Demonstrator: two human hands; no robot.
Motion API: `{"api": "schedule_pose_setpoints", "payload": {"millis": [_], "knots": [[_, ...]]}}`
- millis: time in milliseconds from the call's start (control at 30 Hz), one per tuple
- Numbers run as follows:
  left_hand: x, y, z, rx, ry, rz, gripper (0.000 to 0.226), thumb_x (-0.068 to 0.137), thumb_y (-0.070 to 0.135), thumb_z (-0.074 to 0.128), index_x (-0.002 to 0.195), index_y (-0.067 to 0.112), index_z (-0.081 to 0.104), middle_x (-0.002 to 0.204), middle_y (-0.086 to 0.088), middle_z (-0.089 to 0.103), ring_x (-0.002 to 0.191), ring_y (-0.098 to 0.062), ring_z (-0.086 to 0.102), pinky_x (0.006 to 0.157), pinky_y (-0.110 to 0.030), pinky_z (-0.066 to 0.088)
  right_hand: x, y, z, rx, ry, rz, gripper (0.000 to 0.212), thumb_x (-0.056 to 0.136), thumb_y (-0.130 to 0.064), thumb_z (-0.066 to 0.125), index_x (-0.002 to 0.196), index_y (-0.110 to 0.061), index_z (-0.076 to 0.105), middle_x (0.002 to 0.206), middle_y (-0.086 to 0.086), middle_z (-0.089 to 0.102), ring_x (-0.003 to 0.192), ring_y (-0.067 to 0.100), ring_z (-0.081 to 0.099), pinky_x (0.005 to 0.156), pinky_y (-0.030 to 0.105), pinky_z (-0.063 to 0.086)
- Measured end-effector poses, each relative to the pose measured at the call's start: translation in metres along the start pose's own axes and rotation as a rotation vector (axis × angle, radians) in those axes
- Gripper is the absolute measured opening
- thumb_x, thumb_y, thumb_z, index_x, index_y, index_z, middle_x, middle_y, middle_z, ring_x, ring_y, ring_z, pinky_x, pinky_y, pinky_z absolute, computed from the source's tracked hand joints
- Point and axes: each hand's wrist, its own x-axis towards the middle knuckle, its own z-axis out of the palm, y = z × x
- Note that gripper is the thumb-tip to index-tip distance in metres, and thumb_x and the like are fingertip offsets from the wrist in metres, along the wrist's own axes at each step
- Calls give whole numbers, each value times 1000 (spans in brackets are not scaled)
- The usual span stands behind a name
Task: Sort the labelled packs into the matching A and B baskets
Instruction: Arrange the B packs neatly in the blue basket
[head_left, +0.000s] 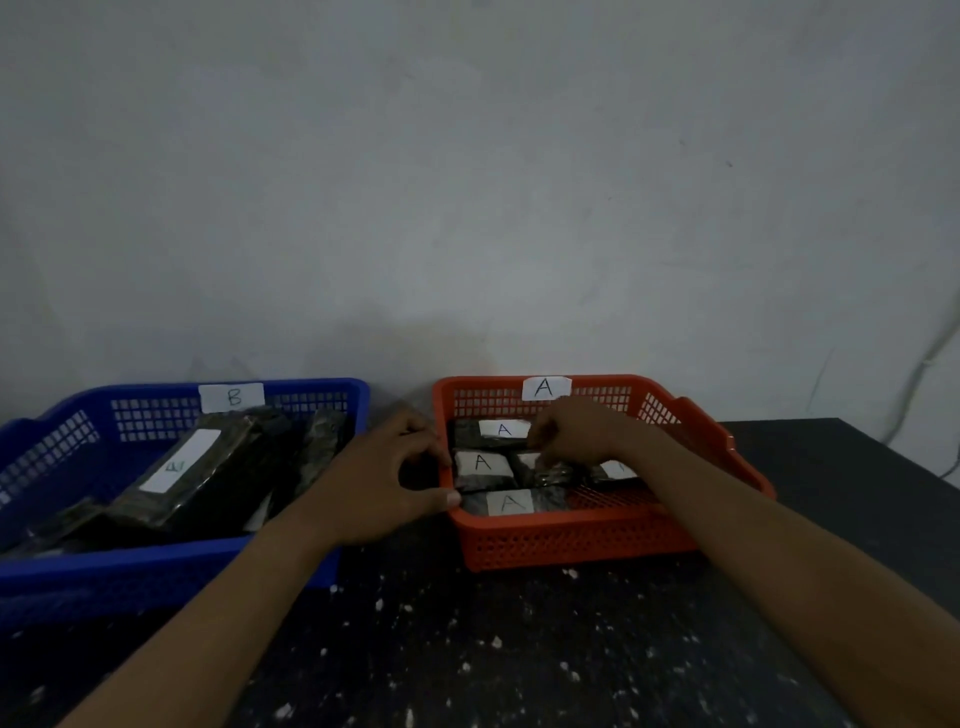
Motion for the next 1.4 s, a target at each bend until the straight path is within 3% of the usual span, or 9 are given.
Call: {"api": "schedule_pose_setpoints", "payload": {"millis": [133,333,567,700,833,1033,1167,1233,1400], "knots": [[1,0,0,7,-1,-1,32,74,54,72,100,38,63,113,33,39,108,15,40,85,-4,32,-12,23,-29,94,132,101,26,64,-14,78,67,-37,67,74,-25,61,70,-8,58,52,8,39],[1,-1,0,2,1,-6,33,73,52,74,100,36,63,114,27,42,108,10,43,86,-5,32,-31,62,-24,-85,-119,263,17,64,-18,81,70,-29,69,83,-14,64,84,6,57,63,23,40],[1,-3,0,-4,-2,-13,32,73,52,74,99,36,64,114,28,42,108,13,41,87,-5,31,-39,58,-11,-50,9,248,17,73,-16,77,82,-24,66,90,-8,61,91,13,57,68,24,43],[-1,2,-4,-53,40,-5,22,74,42,77,92,35,67,109,23,52,103,9,49,86,-6,34,-40,11,-18,-20,129,91,14,73,-22,76,82,-24,65,88,-8,63,86,11,60,70,28,47],[-14,12,-19,-188,377,-1,10,82,13,73,85,22,70,91,11,67,87,0,61,79,-13,45,-41,-67,-19,221,291,-154,16,76,-30,76,88,-27,66,87,-14,64,79,1,60,68,20,49],[-62,-16,-81,89,574,-119,13,83,24,71,89,30,62,94,15,59,87,-1,56,74,-10,41,-22,-177,7,473,384,-410,29,83,-31,71,110,-26,63,107,-8,62,90,3,57,74,14,46],[-96,-62,-116,337,380,-565,67,68,58,71,125,31,51,126,1,51,105,-19,54,87,-37,49,4,-217,32,496,387,-358,38,87,-29,65,124,-28,56,127,-3,55,116,14,48,93,22,34],[-105,-77,-127,221,211,-716,84,62,67,72,133,28,46,132,-1,53,103,-16,54,86,-33,48,16,-228,41,492,386,-303,42,86,-27,65,127,-27,55,134,-1,51,124,18,42,99,29,33],[-110,-87,-160,-47,279,-554,57,44,54,87,95,43,63,98,18,66,85,0,63,71,-21,52,31,-232,65,477,365,-254,13,77,-16,61,89,-18,66,91,1,65,83,16,58,80,40,51]]}}
